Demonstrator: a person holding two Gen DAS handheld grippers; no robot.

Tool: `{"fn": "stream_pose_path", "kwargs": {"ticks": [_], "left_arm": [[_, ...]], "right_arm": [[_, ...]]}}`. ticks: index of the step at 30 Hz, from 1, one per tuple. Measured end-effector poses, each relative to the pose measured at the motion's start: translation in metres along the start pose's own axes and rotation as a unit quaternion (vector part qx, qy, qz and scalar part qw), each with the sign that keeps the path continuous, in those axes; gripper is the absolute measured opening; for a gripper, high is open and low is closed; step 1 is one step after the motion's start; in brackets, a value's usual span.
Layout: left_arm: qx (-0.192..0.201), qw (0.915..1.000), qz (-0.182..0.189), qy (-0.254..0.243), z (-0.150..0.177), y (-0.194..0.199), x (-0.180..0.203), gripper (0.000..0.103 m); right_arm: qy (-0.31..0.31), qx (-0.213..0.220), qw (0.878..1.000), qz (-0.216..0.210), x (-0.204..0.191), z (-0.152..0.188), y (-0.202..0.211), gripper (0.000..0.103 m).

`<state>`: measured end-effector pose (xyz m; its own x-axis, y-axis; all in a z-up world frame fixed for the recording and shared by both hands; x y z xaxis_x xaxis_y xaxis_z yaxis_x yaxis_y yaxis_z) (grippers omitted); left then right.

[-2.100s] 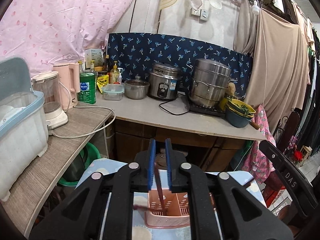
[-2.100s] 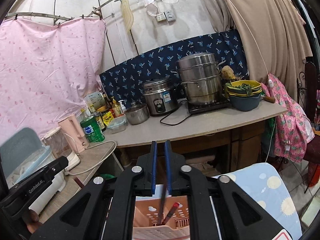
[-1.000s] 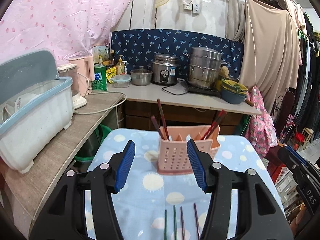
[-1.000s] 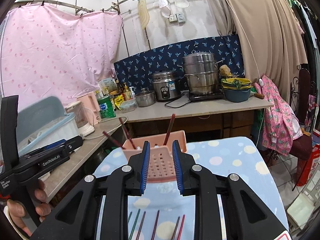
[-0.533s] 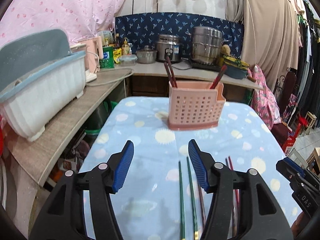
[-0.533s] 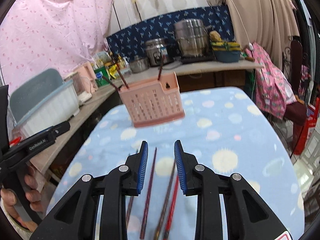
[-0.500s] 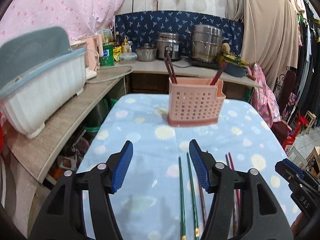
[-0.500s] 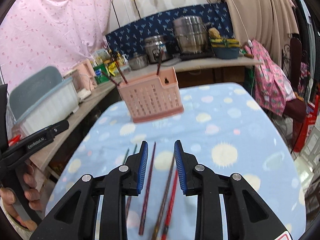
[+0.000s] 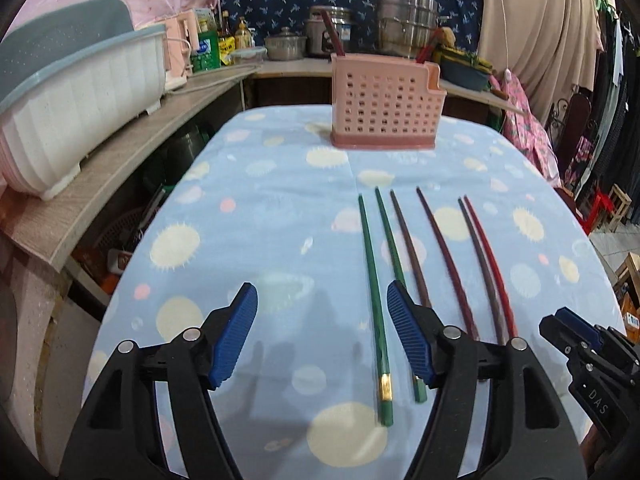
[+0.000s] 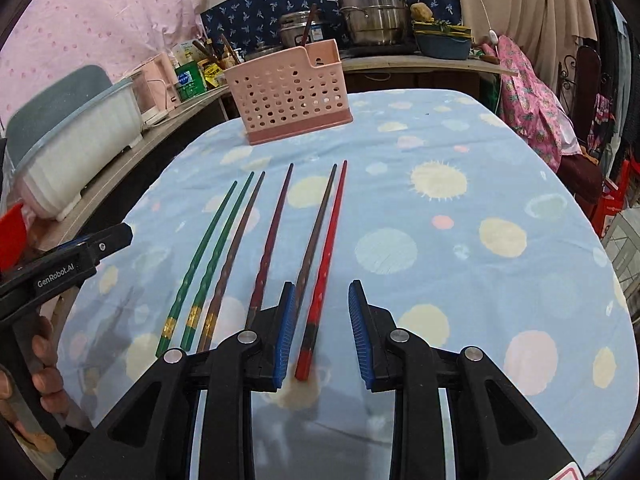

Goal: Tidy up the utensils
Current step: 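Move both open grippers back down to the remaining chopsticks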

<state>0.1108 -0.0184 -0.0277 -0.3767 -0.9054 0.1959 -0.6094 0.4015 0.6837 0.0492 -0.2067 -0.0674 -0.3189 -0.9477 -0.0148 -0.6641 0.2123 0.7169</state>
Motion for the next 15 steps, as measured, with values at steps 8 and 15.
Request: {"fn": "stream_pose_path", "kwargs": {"ticks": [8,15], "left_arm": [[-0.028,0.9995,0.012,0.003,0.028,-0.006,0.003,0.066],[-0.04,0.999,0.021,0.002,0.039,-0.009,0.008,0.066]], "right_arm": [[0.013,-0.017,1.0,0.004,-0.01,0.016,-0.01,0.027],[0.014,-0.029,0.999,0.008,-0.011,0.024,-0.015,0.023]]}}
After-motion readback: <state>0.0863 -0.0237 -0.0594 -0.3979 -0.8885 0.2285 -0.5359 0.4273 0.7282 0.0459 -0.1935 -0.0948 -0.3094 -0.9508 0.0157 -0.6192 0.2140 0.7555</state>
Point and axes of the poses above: each gripper's, at about its wrist camera, not at the fingertips, and y roughly against the way its jaws point, x to its right, z to its underside, the point moved 3 cm from there along -y, roughly the way its jaws point, and after that the axes turned 14 degrees about z, right-handed, at the moved point
